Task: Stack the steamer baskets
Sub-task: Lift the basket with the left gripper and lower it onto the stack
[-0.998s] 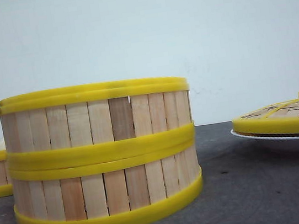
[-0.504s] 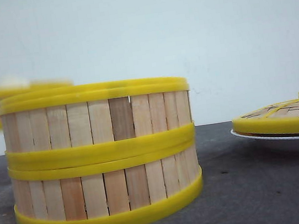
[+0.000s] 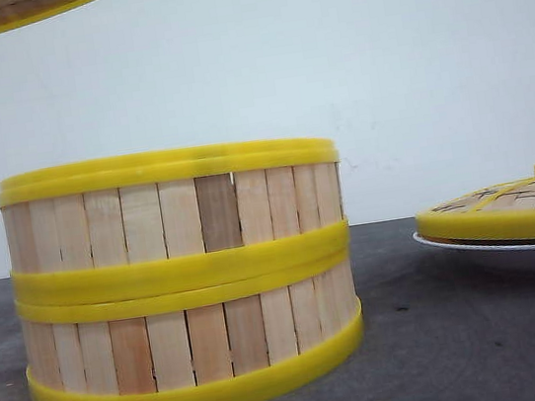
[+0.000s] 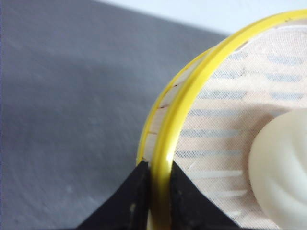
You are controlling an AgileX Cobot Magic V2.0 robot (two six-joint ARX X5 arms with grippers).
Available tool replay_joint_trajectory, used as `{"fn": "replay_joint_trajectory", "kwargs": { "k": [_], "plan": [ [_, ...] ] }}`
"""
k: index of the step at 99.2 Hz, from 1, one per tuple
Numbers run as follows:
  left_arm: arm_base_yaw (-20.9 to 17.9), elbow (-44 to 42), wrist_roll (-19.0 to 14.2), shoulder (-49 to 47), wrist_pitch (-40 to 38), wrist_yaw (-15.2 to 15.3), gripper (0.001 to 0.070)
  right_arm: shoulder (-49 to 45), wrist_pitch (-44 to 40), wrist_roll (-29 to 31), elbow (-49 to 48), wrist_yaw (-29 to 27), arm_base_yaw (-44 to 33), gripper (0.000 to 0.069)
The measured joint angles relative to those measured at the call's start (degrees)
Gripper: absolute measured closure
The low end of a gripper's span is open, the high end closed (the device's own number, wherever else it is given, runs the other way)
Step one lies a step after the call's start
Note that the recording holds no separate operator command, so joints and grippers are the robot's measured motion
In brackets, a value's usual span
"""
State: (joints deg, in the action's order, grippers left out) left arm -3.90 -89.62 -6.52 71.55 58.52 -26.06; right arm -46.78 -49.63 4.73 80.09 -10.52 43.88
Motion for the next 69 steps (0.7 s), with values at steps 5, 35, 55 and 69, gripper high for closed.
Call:
{"fn": "replay_joint_trajectory", "kwargs": {
  "k": [5,35,55,69],
  "plan": [
    [2.05,0.00,1.31,-0.07,1.62,0.07,0.0685,0.00,0.20,0.00,0.00,-0.02,0.00,0.0399],
    [15.69,0.98,7.02,1.09,5.55,3.80,0.0685,0.04,0.66,0.00,0.00,0.00,0.00,0.0399],
    [19.61,2.23,8.55,6.14,5.70,10.16,0.0685,0.04,0.66,0.02,0.00,0.00,0.00,0.0399],
    [19.96,2.27,8.68,8.31,4.72,10.91,0.0685,0.04,0.66,0.15,0.00,0.00,0.00,0.0399]
  ]
}}
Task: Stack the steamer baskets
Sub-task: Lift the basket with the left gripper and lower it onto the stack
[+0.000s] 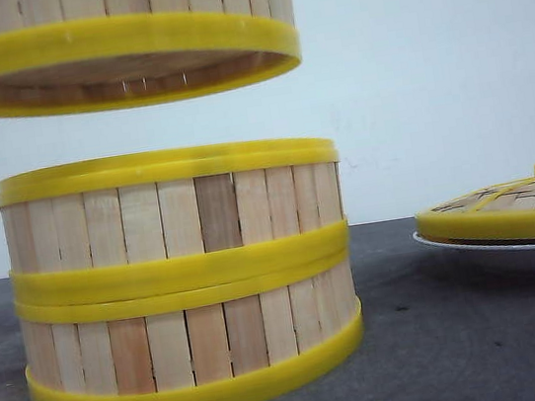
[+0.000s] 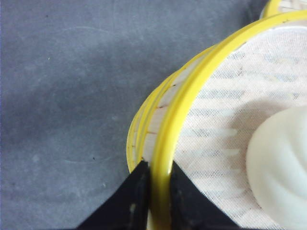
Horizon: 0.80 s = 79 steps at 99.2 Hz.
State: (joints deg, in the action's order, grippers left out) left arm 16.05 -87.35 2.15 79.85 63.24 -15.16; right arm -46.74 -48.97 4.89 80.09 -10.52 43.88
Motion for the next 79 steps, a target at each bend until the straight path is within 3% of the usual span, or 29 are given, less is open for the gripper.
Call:
{"fn": "replay_joint_trajectory", "kwargs": {
  "k": [32,79],
  "plan": [
    [2.43,0.00,0.17,5.07,-0.55,-0.04,0.0685,0.00,0.02,0.02,0.00,0.00,0.00,0.0399],
    [2.45,0.00,0.37,8.79,-3.15,0.02,0.0685,0.00,0.02,0.02,0.00,0.00,0.00,0.0399]
  ]
}}
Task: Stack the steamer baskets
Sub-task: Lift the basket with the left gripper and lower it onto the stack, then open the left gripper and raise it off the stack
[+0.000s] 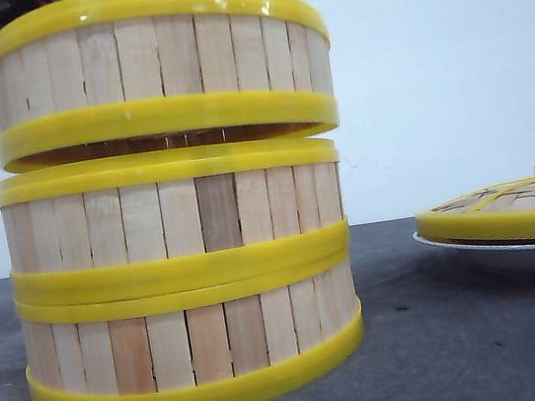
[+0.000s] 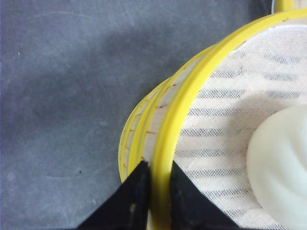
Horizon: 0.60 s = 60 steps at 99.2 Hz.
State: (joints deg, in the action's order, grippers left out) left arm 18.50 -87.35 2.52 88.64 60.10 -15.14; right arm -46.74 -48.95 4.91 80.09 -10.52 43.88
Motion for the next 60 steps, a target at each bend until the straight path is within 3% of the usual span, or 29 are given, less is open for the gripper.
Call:
{"fn": "replay_joint_trajectory", "kwargs": {
  "k": [60],
  "plan": [
    [-0.13,-0.02,0.07,0.87,0.20,1.27,0.0685,0.00,0.33,0.00,0.00,-0.02,0.00,0.0399]
  ]
}}
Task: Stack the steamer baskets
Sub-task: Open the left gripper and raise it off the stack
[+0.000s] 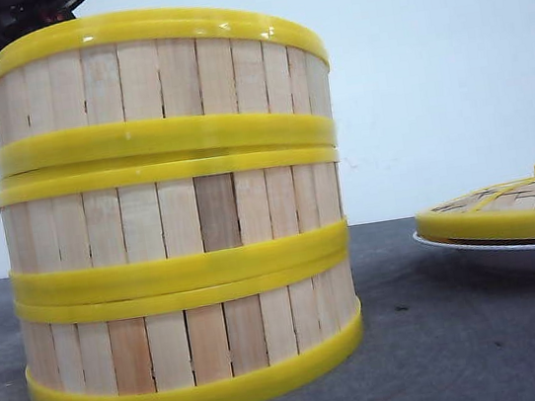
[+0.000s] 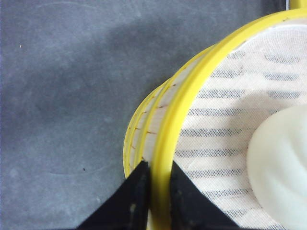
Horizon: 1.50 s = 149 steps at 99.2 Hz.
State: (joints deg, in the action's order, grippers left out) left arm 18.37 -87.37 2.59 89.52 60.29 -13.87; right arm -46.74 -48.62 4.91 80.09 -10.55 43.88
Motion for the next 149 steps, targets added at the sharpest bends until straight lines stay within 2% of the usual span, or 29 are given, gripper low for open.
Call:
{"fn": "replay_joint_trajectory", "kwargs": {
  "k": [40,47,58,64,79,91,107,122,134,149],
  "plan": [
    [-0.20,-0.55,-0.02,1.27,1.33,-0.20,0.0678,0.00,0.00,0.00,0.00,0.02,0.00,0.0399],
    [-0.20,-0.55,-0.26,1.38,1.90,-0.22,0.0631,0.00,0.00,0.00,0.00,0.02,0.00,0.0399],
    [-0.20,-0.52,-0.31,1.92,2.43,-0.22,0.0475,0.00,0.00,0.00,0.00,0.02,0.00,0.0399],
    [-0.20,-0.50,-0.33,1.95,2.36,-0.22,0.0421,0.00,0.00,0.00,0.00,0.00,0.00,0.0399],
    [-0.20,-0.50,-0.46,1.95,1.03,-0.22,0.0397,0.00,-0.02,0.00,0.00,-0.07,0.00,0.0388],
    [-0.50,-0.33,-0.48,1.27,-1.53,-0.22,0.0388,-0.48,-0.70,0.11,0.00,-2.10,0.00,0.0283],
    [-2.12,-0.09,-0.72,-6.91,-8.31,-0.22,0.0394,-2.64,-2.47,0.87,0.00,-5.70,-0.31,0.0243],
    [-4.33,-0.15,-1.64,-18.60,-15.72,-0.20,0.0394,-6.27,-2.99,1.55,0.00,-5.46,-3.13,0.0240],
    [-5.66,-0.33,-1.97,-26.23,-18.08,0.61,0.0394,-9.92,-3.10,2.01,0.00,-0.79,-7.30,0.0240],
    [-6.73,-0.33,-1.97,-33.73,-16.41,1.99,0.0394,-14.58,-4.44,2.45,0.00,4.48,-14.60,0.0240]
  ]
}}
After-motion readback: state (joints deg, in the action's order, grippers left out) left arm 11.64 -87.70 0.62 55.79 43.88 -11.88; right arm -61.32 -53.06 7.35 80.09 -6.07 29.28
